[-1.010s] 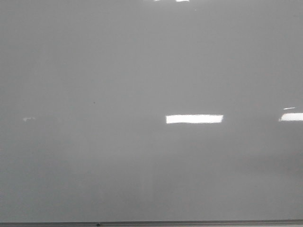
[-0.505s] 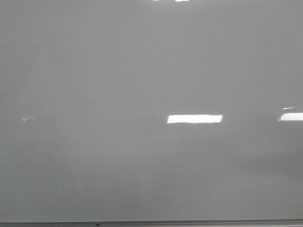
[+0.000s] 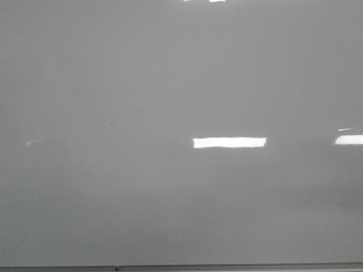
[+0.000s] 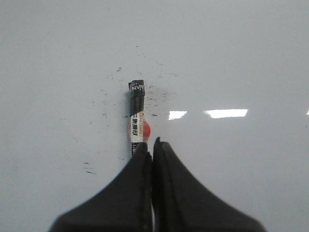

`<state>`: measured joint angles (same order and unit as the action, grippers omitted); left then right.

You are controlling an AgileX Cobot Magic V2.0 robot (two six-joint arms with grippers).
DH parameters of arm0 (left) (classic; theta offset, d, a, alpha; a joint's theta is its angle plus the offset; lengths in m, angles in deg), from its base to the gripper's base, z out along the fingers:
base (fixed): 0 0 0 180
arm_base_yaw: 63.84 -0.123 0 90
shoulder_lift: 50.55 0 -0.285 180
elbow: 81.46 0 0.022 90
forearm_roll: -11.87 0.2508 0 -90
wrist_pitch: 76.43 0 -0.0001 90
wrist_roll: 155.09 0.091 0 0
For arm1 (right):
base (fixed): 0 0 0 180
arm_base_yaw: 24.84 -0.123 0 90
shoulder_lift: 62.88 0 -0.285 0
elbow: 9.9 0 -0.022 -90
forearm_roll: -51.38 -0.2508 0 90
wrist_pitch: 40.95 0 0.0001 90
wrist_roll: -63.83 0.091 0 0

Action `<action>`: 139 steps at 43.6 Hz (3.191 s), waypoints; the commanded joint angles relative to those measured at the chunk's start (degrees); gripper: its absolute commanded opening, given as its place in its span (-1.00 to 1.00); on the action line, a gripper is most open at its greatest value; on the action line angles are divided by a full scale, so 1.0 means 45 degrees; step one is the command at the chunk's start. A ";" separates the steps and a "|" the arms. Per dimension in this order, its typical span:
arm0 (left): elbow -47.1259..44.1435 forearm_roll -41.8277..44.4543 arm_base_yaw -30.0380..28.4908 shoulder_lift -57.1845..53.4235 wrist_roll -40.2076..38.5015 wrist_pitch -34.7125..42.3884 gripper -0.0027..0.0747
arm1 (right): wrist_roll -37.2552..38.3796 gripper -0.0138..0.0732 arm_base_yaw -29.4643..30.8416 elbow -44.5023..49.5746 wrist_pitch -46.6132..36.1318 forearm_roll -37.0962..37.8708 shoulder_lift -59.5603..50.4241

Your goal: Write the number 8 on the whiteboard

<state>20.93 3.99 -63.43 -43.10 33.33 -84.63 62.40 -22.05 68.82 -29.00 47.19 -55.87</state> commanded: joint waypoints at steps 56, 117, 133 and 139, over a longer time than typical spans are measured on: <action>0.4276 -0.0118 -0.0004 0.2165 -0.0052 -0.1022 -0.99 | -0.0053 -0.82 -0.0030 -0.5131 0.2336 -0.0111 0.2061; 0.8372 0.0481 -0.0878 1.3583 -0.0084 -0.4250 0.53 | -0.0053 0.34 -0.0060 -0.5645 0.1931 -0.0318 0.4043; 0.8839 0.0768 -0.0942 1.6319 -0.0034 -0.1817 0.53 | -0.0053 0.34 -0.0063 -0.5645 0.1942 -0.0318 0.4043; 0.8839 0.0768 -0.0942 1.7117 -0.0014 -0.0782 0.53 | -0.0053 0.34 -0.0063 -0.5645 0.1942 -0.0318 0.4043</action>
<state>58.87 7.49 -67.50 33.23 33.54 -94.24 62.40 -22.19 45.52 -15.44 45.85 -38.74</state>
